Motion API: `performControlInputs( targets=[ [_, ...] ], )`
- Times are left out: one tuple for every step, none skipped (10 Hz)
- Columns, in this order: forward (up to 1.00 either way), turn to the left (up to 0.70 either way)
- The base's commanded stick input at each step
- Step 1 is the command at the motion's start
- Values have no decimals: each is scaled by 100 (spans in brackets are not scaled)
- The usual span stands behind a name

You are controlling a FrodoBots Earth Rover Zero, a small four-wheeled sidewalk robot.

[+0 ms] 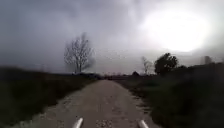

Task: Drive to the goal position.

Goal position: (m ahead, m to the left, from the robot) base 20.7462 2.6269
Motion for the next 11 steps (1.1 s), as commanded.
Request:
performControlInputs(
  targets=[
    [70,0],
    [70,0],
    [70,0],
    [70,0],
    [70,0],
    [70,0],
    [70,0],
    [70,0],
    [70,0],
    [70,0],
    [70,0]
  ],
)
